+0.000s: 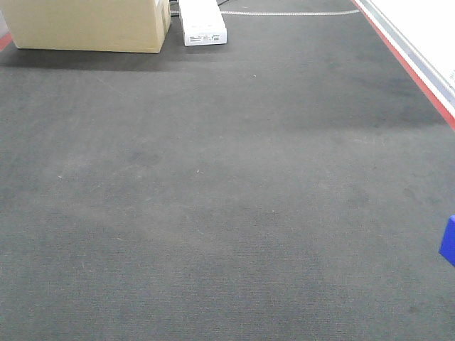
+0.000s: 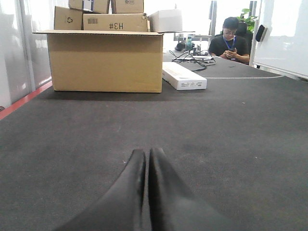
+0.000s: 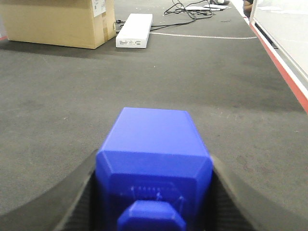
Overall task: Pour parts from conveyor to right shelf
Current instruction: 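Lift the blue part off the conveyor with the right gripper, then drive away from the conveyor holding the part in the right gripper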
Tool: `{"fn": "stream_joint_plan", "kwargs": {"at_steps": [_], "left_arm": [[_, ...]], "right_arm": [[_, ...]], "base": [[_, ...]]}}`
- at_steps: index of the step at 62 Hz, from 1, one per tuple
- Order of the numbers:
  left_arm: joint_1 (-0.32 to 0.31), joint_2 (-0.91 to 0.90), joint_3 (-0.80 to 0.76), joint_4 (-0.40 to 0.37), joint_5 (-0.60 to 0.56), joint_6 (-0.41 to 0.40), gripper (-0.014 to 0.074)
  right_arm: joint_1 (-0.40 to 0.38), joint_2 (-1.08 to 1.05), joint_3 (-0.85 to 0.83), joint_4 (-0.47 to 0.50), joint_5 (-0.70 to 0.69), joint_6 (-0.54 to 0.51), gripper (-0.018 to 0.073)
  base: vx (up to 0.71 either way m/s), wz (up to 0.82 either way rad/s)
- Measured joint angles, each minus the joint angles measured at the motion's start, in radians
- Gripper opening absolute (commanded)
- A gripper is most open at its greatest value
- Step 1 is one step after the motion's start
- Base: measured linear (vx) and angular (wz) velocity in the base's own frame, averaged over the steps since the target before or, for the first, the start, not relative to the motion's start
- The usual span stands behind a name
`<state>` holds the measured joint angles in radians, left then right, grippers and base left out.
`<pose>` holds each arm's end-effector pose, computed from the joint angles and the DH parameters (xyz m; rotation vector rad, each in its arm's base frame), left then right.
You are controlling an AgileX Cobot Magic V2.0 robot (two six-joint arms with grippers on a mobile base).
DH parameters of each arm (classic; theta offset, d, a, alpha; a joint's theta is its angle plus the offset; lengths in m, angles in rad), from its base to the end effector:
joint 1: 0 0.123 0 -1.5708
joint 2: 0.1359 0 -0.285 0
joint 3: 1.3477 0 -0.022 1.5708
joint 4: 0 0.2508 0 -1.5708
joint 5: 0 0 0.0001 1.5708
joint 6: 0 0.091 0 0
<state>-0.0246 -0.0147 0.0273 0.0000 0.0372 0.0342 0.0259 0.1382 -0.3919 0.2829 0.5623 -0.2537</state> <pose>0.0565 -0.0014 0.2014 0.0451 1.5327 0.0076 0.0424 0.0147 0.2865 -0.1420 1.7683 0.1421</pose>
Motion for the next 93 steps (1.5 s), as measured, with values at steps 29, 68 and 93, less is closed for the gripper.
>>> {"fn": "stream_joint_plan", "kwargs": {"at_steps": [29,68,93], "left_arm": [[0.000,0.000,0.000,0.000,0.000,0.000,-0.0006],[0.000,0.000,0.000,0.000,0.000,0.000,-0.0006],[0.000,0.000,0.000,0.000,0.000,0.000,-0.0006]], "right_arm": [[0.000,0.000,0.001,0.000,0.000,0.000,-0.0005],[0.000,0.000,0.001,-0.001,0.001,0.000,-0.0005],[0.000,0.000,0.001,-0.001,0.001,-0.001,-0.0005]], "base": [[-0.06,0.04],[-0.38,0.02],[-0.41,0.05]]}}
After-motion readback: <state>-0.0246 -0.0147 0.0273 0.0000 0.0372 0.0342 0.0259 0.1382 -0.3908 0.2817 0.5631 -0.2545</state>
